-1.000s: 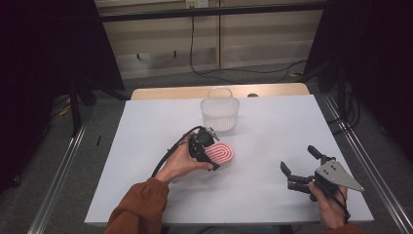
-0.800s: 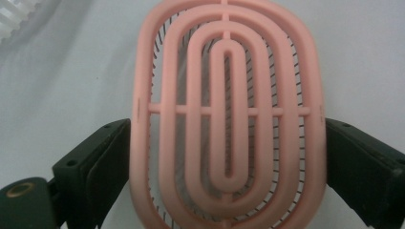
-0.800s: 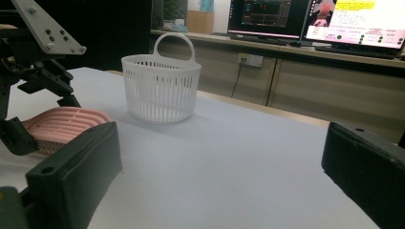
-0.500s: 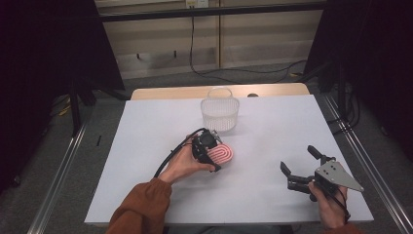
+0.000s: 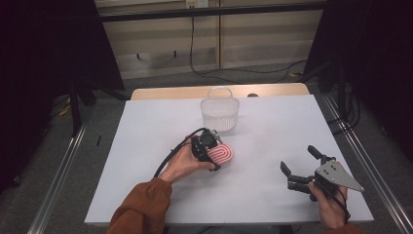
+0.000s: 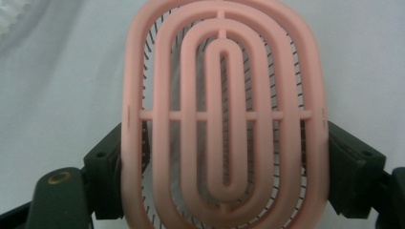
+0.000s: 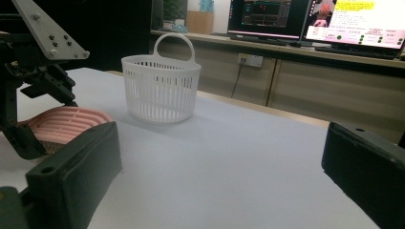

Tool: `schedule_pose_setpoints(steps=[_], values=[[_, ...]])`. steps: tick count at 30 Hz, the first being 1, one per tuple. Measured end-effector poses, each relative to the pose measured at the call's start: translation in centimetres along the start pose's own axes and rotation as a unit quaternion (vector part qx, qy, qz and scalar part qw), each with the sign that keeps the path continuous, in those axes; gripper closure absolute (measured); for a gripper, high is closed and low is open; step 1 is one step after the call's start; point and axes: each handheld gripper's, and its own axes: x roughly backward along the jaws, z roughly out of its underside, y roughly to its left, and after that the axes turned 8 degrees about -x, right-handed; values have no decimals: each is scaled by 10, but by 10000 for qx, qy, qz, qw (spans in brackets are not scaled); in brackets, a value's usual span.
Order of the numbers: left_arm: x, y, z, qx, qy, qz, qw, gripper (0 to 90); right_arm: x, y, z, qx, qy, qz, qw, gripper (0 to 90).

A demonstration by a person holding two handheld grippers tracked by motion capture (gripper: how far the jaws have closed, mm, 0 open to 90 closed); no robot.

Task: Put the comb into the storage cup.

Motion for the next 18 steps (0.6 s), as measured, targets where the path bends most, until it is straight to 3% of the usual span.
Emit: schedule_pose_setpoints(steps=[16, 18], values=[[2, -1, 1, 94, 33, 13, 9999, 199, 0, 0, 0, 5, 9, -8, 10000, 0], [2, -1, 2, 181, 20, -9, 9998, 199, -1, 0, 0, 13, 12, 9, 10000, 0]])
